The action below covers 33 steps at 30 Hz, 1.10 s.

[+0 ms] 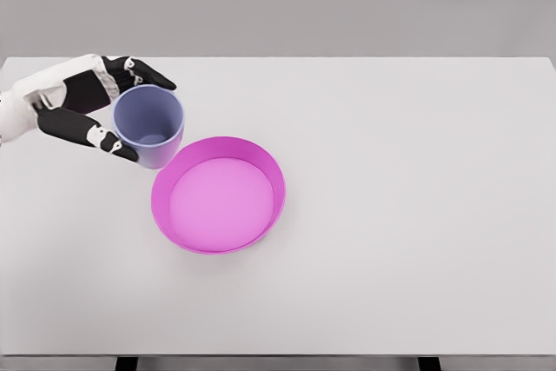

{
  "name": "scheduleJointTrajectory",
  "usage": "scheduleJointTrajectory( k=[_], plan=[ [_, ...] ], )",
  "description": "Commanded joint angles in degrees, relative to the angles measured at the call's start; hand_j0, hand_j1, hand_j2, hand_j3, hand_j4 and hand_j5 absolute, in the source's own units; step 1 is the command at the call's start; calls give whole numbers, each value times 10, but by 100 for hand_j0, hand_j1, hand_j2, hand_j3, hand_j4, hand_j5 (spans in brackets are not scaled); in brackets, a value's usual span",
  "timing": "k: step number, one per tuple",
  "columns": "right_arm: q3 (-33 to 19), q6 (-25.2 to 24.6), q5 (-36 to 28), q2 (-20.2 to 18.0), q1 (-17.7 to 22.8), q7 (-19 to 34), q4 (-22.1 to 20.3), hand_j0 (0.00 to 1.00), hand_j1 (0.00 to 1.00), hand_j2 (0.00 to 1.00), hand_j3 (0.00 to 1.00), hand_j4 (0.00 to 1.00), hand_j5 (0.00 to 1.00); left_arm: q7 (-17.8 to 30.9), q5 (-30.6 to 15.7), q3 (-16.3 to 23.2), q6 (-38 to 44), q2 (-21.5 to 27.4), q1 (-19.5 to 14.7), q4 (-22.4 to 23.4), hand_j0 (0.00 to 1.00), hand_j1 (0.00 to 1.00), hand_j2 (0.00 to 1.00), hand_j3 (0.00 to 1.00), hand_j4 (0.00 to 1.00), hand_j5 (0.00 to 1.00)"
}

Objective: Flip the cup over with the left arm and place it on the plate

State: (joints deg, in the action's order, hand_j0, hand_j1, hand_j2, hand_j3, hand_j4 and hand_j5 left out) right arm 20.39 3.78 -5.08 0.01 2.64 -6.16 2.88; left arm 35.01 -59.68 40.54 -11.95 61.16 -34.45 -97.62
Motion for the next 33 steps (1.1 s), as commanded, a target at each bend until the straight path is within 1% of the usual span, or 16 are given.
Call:
scheduleJointTrajectory(
  k=[1, 3, 4, 6, 8, 10, 12, 13, 14, 15, 16, 23, 28, 30, 31, 33],
  plan=[
    [0, 0, 0, 0, 0, 0, 0, 100, 100, 100, 100, 100, 100, 0, -31, -1, 5, -6, 0, -19, 66, 66, 66, 66, 66, 66],
    [0, 0, 0, 0, 0, 0, 0, 100, 100, 100, 100, 100, 100, 0, -21, 0, 5, -48, 2, -19, 65, 65, 65, 65, 65, 65],
    [0, 0, 0, 0, 0, 0, 0, 100, 100, 100, 100, 100, 100, 0, -11, 1, 5, -61, 2, -19, 65, 65, 65, 65, 65, 65],
    [0, 0, 0, 0, 0, 0, 0, 100, 100, 100, 100, 100, 100, 0, 6, 15, 9, -101, 1, -17, 65, 65, 65, 65, 65, 65],
    [0, 0, 0, 0, 0, 0, 0, 100, 100, 100, 100, 100, 100, 0, 25, 21, 11, -122, 1, -13, 65, 65, 65, 65, 65, 65],
    [0, 0, 0, 0, 0, 0, 0, 100, 100, 100, 100, 100, 100, 0, 42, 34, 11, -141, 1, 3, 66, 66, 66, 66, 66, 66],
    [0, 0, 0, 0, 0, 0, 0, 100, 100, 100, 100, 100, 100, 0, 58, 39, 11, -156, 2, 22, 66, 66, 66, 66, 66, 66],
    [0, 0, 0, 0, 0, 0, 0, 100, 100, 100, 100, 100, 100, 0, 68, 42, 11, -169, 3, 39, 66, 66, 66, 66, 66, 66],
    [0, 0, 0, 0, 0, 0, 0, 100, 100, 100, 100, 100, 100, 0, 70, 46, 11, -170, 3, 57, 66, 66, 66, 66, 66, 66],
    [0, 0, 0, 0, 0, 0, 0, 100, 100, 100, 100, 100, 100, 0, 69, 58, 11, -170, 2, 60, 66, 66, 66, 66, 66, 66],
    [0, 0, 0, 0, 0, 0, 0, 100, 100, 100, 100, 100, 100, 0, 68, 60, 11, -170, 2, 62, 66, 66, 66, 66, 66, 66],
    [0, 0, 0, 0, 0, 0, 0, 100, 100, 100, 100, 100, 100, 0, 66, 60, 10, -170, 13, 97, 68, 68, 68, 68, 68, 68],
    [0, 0, 0, 0, 0, 0, 0, 100, 100, 100, 100, 100, 100, 0, 69, 60, 11, -173, 13, 108, 68, 68, 68, 68, 68, 68],
    [0, 0, 0, 0, 0, 0, 0, 100, 100, 100, 100, 100, 100, 0, 80, 62, 11, -196, 14, 143, 68, 68, 68, 68, 68, 68],
    [0, 0, 0, 0, 0, 0, 0, 100, 100, 100, 100, 100, 100, 0, 89, 65, 11, -202, 14, 150, 68, 68, 68, 68, 68, 68],
    [0, 0, 0, 0, 0, 0, 0, 100, 100, 100, 100, 100, 100, 0, 90, 65, 11, -206, 14, 155, 68, 68, 68, 68, 68, 68]
  ],
)
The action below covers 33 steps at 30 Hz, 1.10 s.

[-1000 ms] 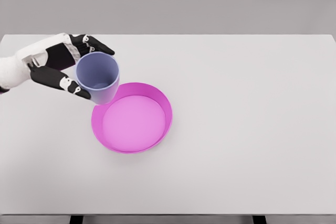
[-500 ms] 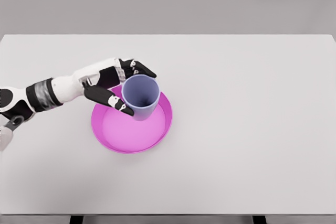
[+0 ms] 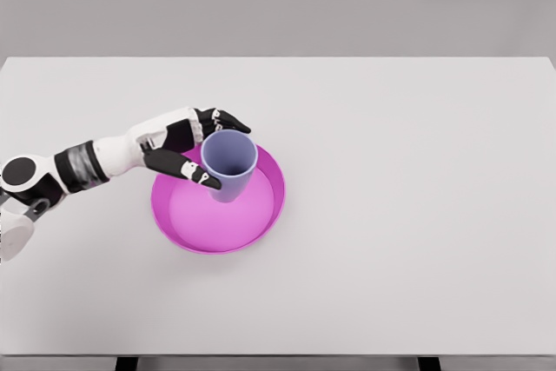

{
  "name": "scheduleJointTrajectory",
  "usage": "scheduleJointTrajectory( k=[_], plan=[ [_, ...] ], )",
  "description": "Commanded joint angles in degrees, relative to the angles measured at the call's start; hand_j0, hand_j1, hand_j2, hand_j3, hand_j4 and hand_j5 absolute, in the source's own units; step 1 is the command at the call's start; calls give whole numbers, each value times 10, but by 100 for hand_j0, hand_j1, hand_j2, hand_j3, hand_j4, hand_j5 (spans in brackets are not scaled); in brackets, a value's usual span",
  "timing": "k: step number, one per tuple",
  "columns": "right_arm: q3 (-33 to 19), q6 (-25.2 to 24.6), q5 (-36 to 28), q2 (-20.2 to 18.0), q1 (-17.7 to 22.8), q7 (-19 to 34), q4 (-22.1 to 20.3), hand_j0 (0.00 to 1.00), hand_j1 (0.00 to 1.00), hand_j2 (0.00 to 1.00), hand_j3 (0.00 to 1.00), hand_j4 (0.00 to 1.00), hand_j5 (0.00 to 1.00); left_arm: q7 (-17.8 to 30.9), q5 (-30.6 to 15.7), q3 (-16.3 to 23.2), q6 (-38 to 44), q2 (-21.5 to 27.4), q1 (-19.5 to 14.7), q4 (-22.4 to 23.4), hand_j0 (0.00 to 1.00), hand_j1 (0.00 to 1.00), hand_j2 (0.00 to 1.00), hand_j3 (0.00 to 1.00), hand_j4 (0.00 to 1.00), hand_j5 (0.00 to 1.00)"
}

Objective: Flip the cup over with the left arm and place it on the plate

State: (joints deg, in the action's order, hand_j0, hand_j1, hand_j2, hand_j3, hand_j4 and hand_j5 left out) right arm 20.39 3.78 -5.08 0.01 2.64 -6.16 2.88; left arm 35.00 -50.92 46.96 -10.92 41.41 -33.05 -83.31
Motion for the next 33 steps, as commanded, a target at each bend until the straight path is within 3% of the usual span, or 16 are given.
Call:
scheduleJointTrajectory(
  k=[1, 11, 13, 17, 33],
  plan=[
    [0, 0, 0, 0, 0, 0, 0, 100, 100, 100, 100, 100, 100, 0, 2, 1, 0, -11, 0, 20, 68, 68, 68, 68, 68, 68],
    [0, 0, 0, 0, 0, 0, 0, 100, 100, 100, 100, 100, 100, 0, 4, 1, -1, -26, 16, 34, 69, 69, 69, 69, 69, 69],
    [0, 0, 0, 0, 0, 0, 0, 100, 100, 100, 100, 100, 100, 0, 6, 1, -1, -26, 16, 34, 76, 76, 76, 76, 76, 76],
    [0, 0, 0, 0, 0, 0, 0, 100, 100, 100, 100, 100, 100, 0, 14, 0, -1, -26, 17, 31, 100, 100, 100, 100, 100, 100],
    [0, 0, 0, 0, 0, 0, 0, 100, 100, 100, 100, 100, 100, 0, 13, -8, -2, -19, 18, 28, 100, 100, 100, 100, 100, 100]
  ],
)
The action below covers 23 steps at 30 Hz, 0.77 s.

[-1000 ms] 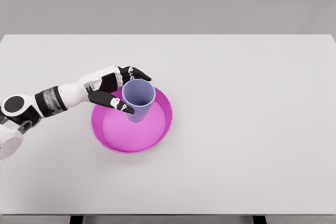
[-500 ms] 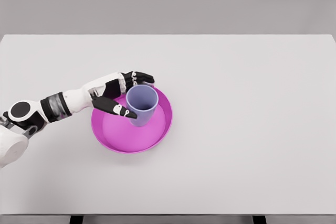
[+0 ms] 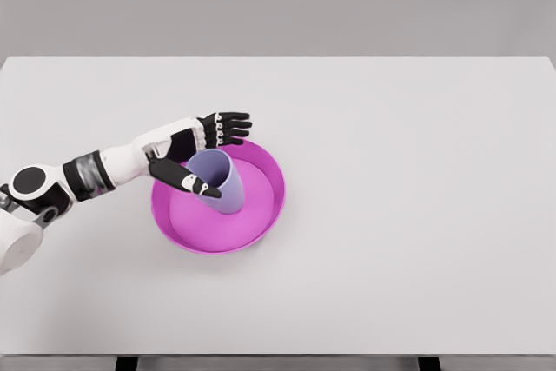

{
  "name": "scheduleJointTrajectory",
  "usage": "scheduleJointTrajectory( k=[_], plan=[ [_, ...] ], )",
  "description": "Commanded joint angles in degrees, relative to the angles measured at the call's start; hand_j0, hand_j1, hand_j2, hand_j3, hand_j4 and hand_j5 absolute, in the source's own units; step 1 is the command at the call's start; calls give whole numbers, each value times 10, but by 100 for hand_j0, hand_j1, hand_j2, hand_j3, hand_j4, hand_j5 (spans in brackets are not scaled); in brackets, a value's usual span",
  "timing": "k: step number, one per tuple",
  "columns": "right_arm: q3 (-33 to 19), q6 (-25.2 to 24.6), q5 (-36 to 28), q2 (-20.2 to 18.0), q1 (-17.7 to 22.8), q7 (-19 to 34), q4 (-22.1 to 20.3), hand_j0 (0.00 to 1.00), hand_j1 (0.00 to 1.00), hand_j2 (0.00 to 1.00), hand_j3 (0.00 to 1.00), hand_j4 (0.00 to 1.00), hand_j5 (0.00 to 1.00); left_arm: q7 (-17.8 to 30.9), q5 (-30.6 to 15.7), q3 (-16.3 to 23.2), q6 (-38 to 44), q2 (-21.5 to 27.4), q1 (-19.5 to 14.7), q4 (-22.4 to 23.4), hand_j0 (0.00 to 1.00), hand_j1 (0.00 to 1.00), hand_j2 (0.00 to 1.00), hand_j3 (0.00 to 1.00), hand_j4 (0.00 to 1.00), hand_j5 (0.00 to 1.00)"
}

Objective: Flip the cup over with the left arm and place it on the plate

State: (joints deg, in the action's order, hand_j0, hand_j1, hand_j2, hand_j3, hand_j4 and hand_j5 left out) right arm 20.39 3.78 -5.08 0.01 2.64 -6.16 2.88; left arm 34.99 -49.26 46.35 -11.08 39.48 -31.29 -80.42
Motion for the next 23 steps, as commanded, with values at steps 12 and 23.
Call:
scheduleJointTrajectory(
  k=[12, 23],
  plan=[
    [0, 0, 0, 0, 0, 0, 0, 100, 100, 100, 100, 100, 100, 0, -28, -4, -4, 60, 0, -74, 100, 100, 100, 100, 100, 100],
    [0, 0, 0, 0, 0, 0, 0, 100, 100, 100, 100, 100, 100, 0, -113, -37, -5, 242, -2, -123, 100, 100, 100, 100, 100, 100]
  ],
)
